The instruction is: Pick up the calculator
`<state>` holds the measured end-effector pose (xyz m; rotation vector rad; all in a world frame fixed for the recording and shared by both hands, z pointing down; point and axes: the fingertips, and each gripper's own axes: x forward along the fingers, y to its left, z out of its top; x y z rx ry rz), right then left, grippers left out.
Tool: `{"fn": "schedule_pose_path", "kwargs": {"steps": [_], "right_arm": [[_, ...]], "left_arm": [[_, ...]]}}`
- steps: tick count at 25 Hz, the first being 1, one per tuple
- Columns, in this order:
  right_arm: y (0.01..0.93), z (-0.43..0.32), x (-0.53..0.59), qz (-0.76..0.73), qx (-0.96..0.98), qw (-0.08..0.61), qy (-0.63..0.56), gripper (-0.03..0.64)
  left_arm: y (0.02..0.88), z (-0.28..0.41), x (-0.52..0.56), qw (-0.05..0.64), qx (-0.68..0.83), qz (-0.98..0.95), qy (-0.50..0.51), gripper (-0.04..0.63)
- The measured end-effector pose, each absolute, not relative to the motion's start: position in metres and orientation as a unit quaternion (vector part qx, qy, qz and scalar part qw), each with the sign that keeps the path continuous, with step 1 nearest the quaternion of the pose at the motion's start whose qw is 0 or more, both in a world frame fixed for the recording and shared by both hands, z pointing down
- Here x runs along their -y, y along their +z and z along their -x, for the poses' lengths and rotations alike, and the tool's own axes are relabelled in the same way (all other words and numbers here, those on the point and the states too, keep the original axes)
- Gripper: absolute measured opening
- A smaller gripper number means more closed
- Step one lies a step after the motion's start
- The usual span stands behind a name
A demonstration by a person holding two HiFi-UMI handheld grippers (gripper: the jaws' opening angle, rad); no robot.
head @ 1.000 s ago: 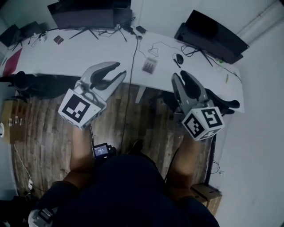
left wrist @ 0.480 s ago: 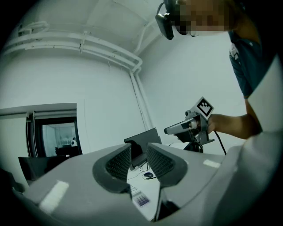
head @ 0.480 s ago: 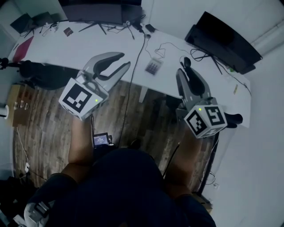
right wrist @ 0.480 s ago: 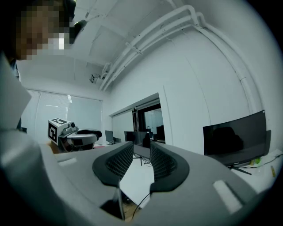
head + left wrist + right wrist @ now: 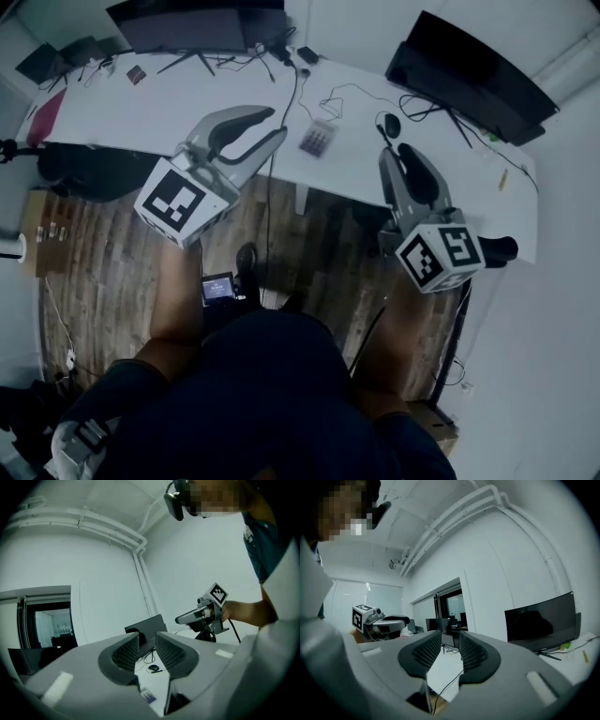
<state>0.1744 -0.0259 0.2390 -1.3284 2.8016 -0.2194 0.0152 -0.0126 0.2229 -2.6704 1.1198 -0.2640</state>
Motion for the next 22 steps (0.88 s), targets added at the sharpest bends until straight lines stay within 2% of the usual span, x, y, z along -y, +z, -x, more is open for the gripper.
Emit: {"fn": "schedule_pose_path", "kwargs": {"steps": [12,22], "right_arm": [[0.242,-0.177,0.083,0.491,-0.868,-0.010,-0.068,0.101],[0.239,-0.150,0.136,0.532,-0.844,-0.017,-0.069,0.101]], "left_arm": [[0.226,-0.025,0.102,0.116,-0.313,0.941,-0.059,0.107],[0.218,-0.002,0.171,0.123,-0.264,0.956,-0.032,0.107]]}}
